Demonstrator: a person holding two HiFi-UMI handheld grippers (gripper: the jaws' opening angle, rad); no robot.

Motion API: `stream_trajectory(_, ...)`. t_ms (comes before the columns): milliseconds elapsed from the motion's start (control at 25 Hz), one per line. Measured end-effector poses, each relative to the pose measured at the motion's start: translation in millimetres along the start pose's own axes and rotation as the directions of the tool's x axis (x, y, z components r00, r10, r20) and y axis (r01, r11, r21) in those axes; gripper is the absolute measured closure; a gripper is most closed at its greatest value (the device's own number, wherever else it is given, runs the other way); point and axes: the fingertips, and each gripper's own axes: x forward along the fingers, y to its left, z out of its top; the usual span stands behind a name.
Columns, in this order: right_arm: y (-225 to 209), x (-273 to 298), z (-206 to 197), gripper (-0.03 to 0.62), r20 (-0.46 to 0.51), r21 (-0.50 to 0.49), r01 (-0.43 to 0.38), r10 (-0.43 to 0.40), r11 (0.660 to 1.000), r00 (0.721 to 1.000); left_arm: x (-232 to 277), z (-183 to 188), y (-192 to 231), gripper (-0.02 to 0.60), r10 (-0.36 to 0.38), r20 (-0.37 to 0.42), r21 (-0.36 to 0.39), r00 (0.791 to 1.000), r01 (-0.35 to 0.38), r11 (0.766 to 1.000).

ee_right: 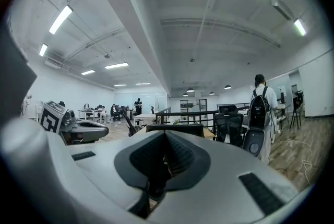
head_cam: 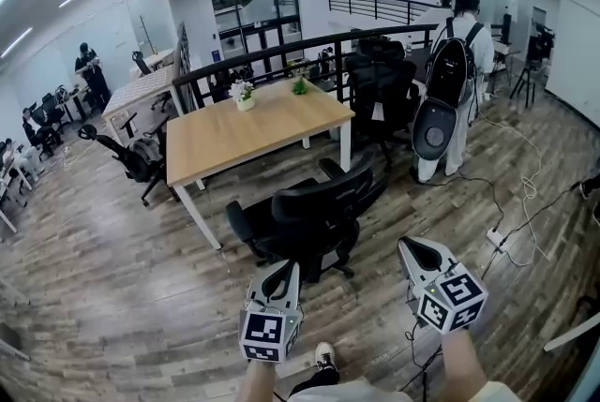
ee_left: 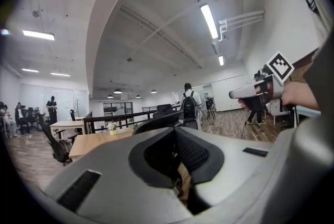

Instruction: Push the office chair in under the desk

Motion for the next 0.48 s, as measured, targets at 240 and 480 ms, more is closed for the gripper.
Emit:
stream_trajectory(240, -24.5, 43.3, 4.2, 0.569, -0.016, 0.004, 0.016, -0.016, 1.0, 1.0, 41.8, -3.7, 26.5, 0.566, 0.001, -0.016, -0.012, 1.0, -0.001, 1.0)
stream_trajectory(480, -38.7, 75.7, 2.7, 0.569, -0.032, 0.012, 0.029, -0.029, 1.0, 0.999, 67.6, -9.6, 47.7, 0.555, 0.009, -0.037, -0.02, 0.999, -0.01, 1.0)
